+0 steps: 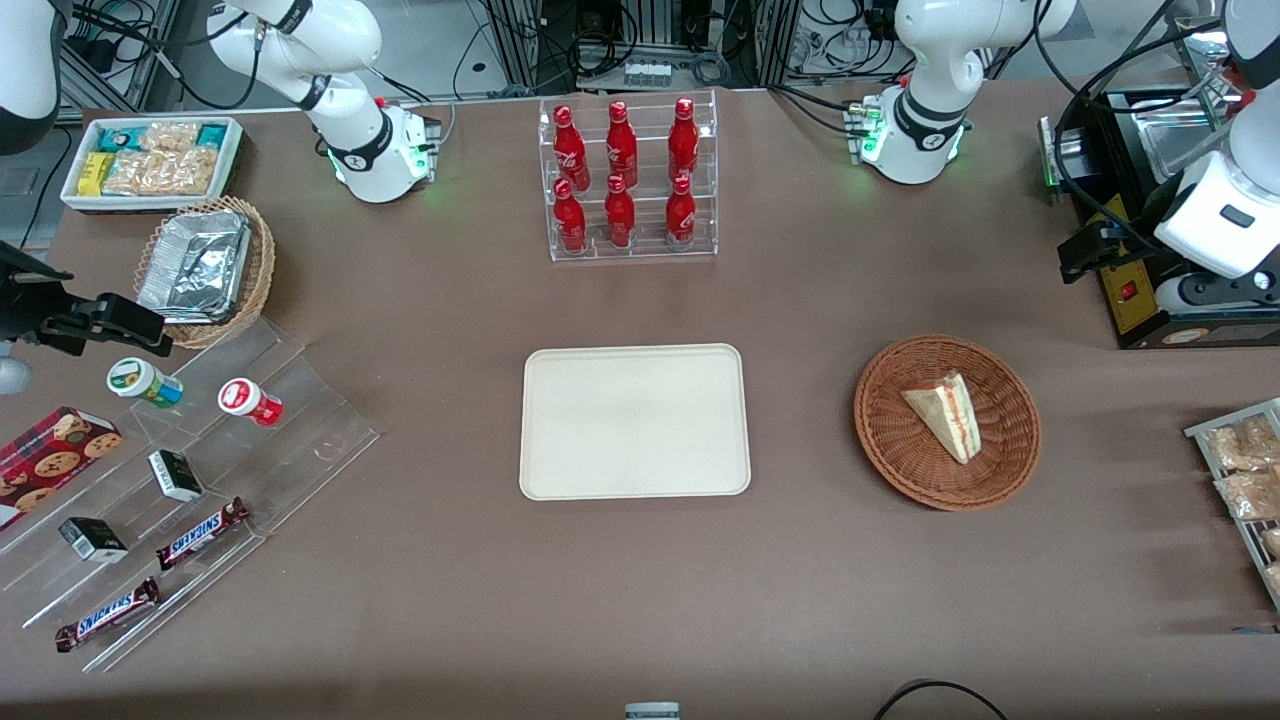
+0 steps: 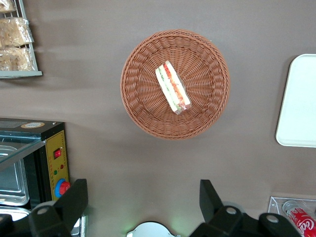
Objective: Place sandwich from basket to tray
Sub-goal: 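Move the left gripper from rest toward the wicker basket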
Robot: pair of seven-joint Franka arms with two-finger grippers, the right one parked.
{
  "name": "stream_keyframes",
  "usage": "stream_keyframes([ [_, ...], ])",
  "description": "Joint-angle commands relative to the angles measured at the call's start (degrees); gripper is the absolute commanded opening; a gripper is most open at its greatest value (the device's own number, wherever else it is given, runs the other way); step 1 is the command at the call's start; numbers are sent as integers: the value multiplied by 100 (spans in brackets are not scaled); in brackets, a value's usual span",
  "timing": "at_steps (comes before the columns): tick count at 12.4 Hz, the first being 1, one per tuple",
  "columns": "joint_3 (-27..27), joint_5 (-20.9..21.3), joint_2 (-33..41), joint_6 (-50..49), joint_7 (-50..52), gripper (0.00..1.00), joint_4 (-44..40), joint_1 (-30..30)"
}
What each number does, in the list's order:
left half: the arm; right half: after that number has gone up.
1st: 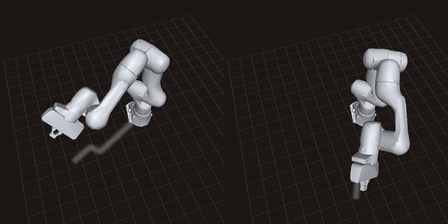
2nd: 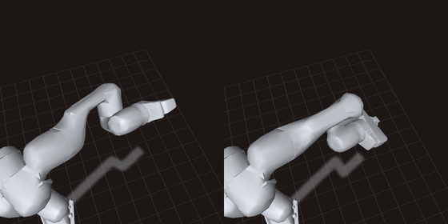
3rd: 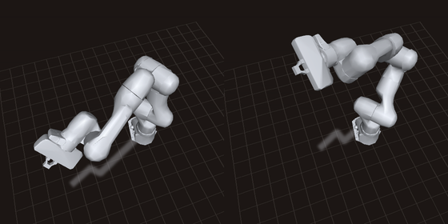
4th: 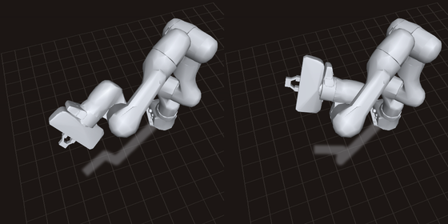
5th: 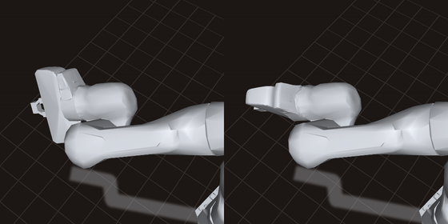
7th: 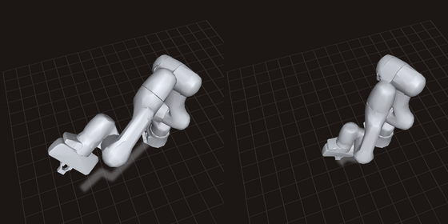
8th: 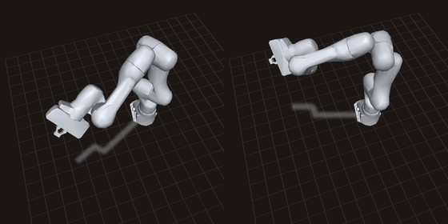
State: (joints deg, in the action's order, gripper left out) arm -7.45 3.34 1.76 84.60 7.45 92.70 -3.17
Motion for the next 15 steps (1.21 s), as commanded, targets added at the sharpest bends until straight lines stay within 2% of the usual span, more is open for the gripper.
stream_keyframes([
  [1,33,-26,61,-154,-68,100,-59,19],
  [5,147,-26,-167,30,-77,100,299,1],
  [10,200,-35,-185,1460,19,100,1608,10],
  [12,209,-236,-334,2198,727,100,2066,10],
  [15,183,-237,-799,2867,1609,100,2269,45],
])
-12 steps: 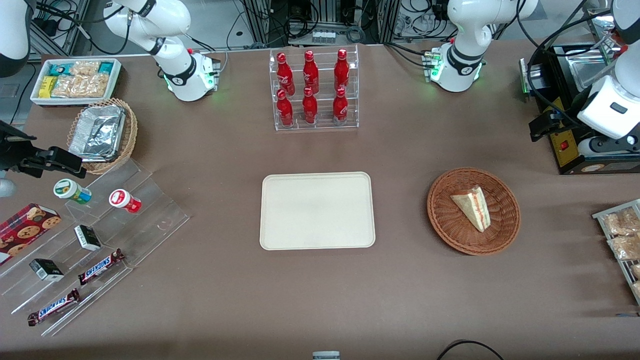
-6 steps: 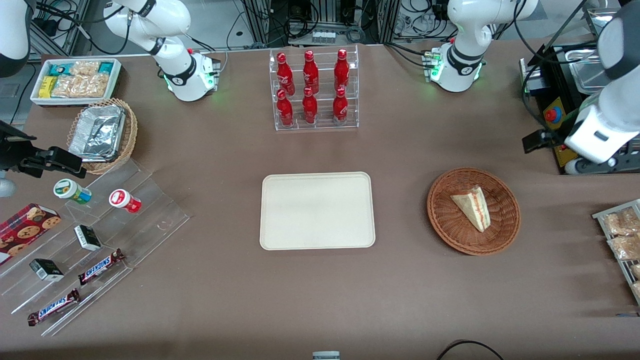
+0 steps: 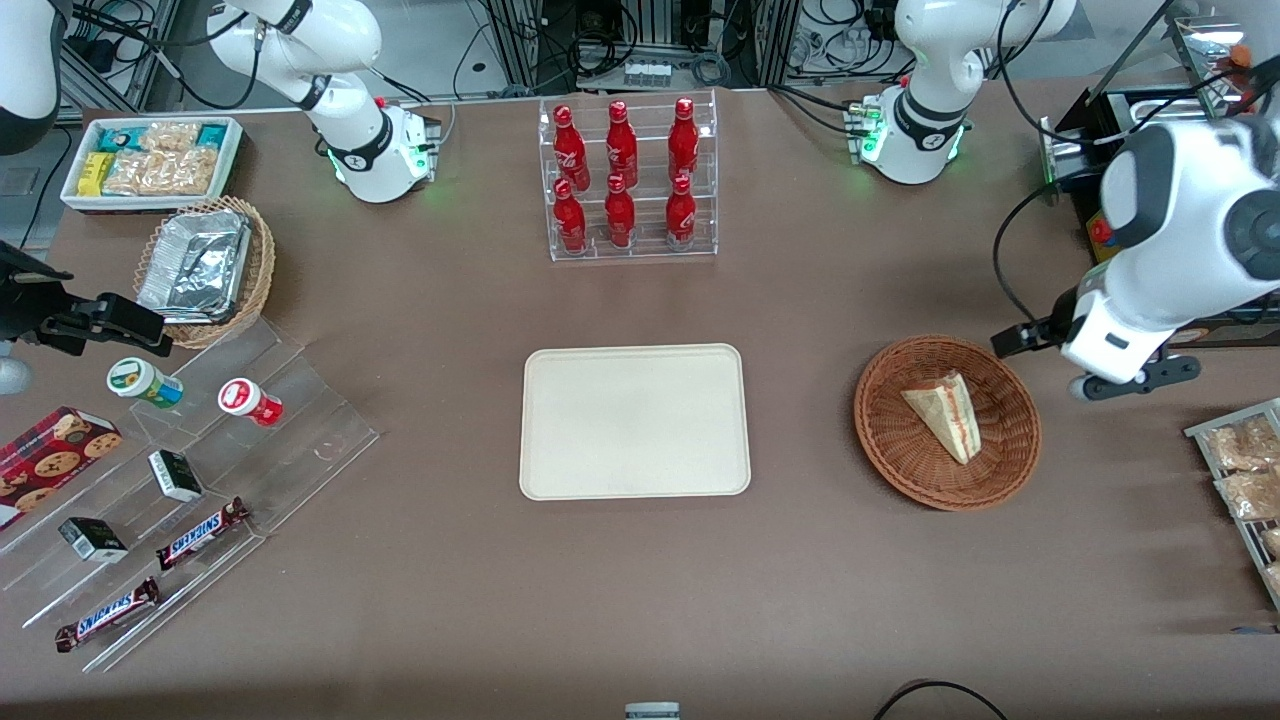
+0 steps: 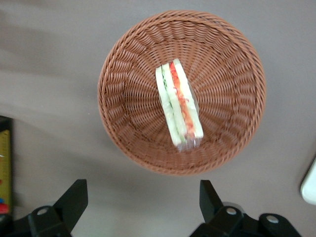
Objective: Place sandwich from basket to tray
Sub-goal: 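Lower the open left gripper over the wrapped sandwich and close it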
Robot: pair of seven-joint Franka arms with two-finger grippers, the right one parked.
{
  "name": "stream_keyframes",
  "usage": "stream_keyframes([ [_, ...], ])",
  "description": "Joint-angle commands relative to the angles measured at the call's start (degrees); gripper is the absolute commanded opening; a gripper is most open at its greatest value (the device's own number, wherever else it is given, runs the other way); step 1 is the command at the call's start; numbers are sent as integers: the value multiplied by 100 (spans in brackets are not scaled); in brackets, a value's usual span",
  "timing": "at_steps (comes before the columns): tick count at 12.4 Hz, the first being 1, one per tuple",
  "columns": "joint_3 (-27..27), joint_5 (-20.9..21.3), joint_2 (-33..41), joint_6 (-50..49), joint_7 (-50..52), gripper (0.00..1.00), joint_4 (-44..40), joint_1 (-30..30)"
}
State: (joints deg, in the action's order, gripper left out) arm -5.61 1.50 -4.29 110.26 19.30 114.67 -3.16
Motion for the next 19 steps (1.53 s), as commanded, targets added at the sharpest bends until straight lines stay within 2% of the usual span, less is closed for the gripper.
stream_keyframes([
  [1,-10,-53,-265,546,539,100,195,53],
  [5,-28,-53,-801,1216,1181,100,266,202],
  [12,-19,-53,-1364,1708,1217,100,284,272],
  [14,-19,-53,-1504,1735,1217,98,267,264],
  [15,-19,-53,-1566,1735,1226,93,266,264],
  [16,-19,-53,-1601,1744,1295,83,266,264],
  [17,-19,-53,-1628,1736,1409,63,266,264],
  [19,-19,-36,-1637,1700,1454,9,266,272],
])
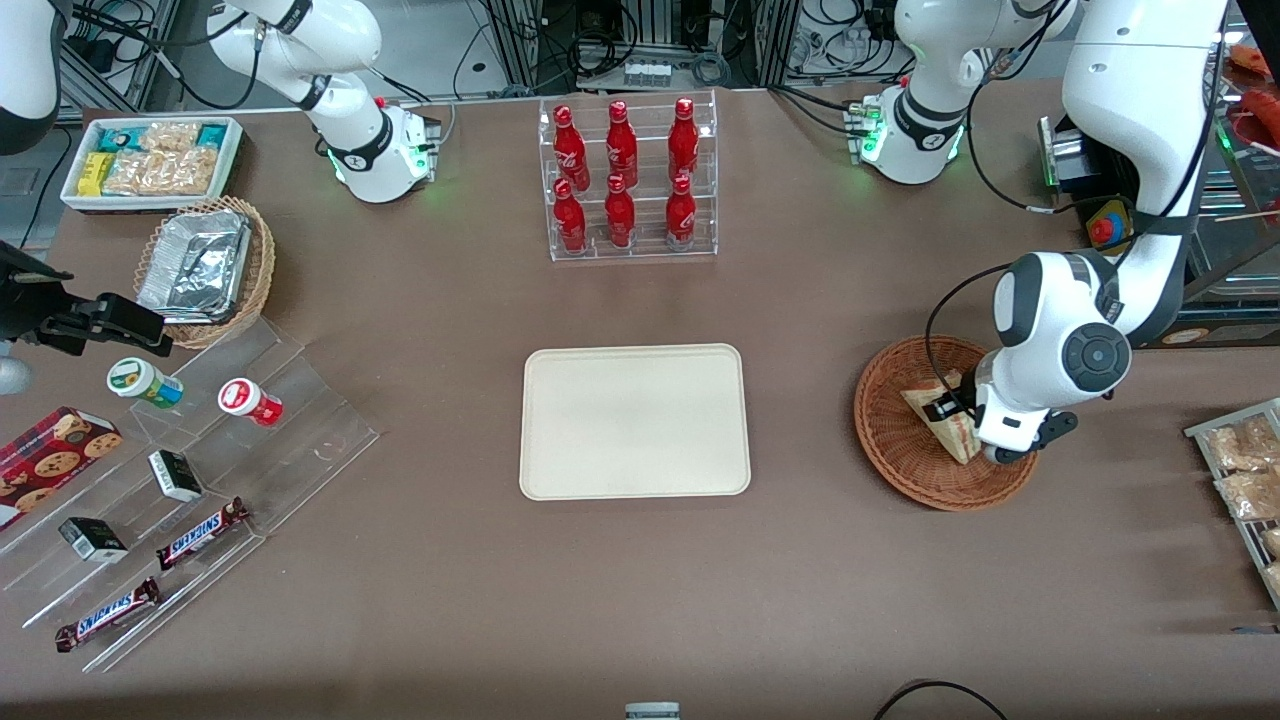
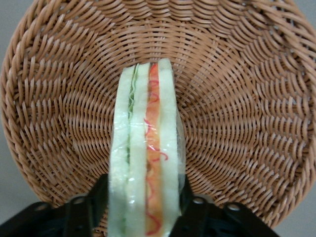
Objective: Place sandwich from basket to tray
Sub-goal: 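Lower the open left gripper over the wrapped sandwich and close it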
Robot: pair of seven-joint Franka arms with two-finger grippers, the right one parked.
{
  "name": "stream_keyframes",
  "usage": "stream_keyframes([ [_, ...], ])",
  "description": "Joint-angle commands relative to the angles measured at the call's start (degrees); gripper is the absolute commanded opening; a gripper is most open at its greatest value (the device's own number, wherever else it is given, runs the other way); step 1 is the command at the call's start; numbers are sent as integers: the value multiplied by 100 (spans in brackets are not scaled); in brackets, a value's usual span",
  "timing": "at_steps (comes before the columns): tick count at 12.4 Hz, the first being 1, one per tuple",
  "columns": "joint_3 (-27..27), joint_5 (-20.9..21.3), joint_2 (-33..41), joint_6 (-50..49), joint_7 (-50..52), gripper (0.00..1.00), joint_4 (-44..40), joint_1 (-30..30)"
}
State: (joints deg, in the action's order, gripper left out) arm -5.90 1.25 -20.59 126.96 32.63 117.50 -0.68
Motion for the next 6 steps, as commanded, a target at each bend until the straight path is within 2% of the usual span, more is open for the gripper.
stream_keyframes([
  [1,10,6,-7,13,77,0,-17,24],
  [6,1,77,107,-416,42,0,-227,24],
])
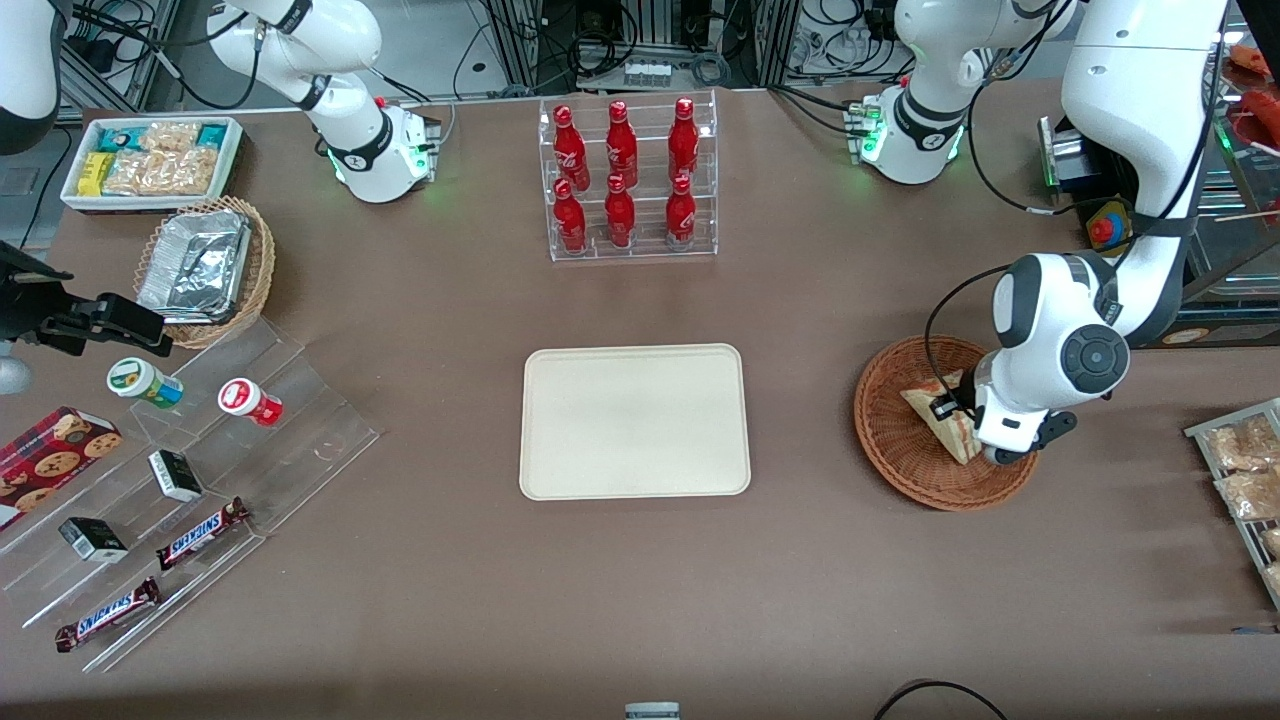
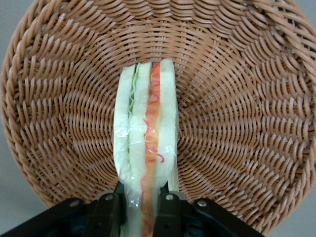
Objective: Place sandwich from basket to tray
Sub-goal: 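Lift the sandwich and carry it with the left gripper over the tray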
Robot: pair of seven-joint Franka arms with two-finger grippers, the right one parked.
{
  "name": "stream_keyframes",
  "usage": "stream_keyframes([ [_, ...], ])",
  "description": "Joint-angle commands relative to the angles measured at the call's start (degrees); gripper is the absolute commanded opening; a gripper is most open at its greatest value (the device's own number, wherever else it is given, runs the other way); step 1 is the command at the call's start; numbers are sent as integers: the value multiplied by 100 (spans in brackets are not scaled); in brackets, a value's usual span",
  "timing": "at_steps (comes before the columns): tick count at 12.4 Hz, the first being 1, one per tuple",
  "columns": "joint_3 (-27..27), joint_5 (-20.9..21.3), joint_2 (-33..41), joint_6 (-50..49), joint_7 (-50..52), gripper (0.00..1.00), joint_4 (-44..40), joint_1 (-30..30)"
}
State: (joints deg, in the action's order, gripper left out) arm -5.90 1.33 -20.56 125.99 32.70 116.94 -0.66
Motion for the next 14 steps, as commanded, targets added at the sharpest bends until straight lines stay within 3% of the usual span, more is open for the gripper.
stream_keyframes([
  [1,1,78,131,-512,35,0,-302,31],
  [6,-8,165,298,-1365,9,0,-909,530],
  [14,-104,96,36,-1700,-466,0,-1734,2138],
])
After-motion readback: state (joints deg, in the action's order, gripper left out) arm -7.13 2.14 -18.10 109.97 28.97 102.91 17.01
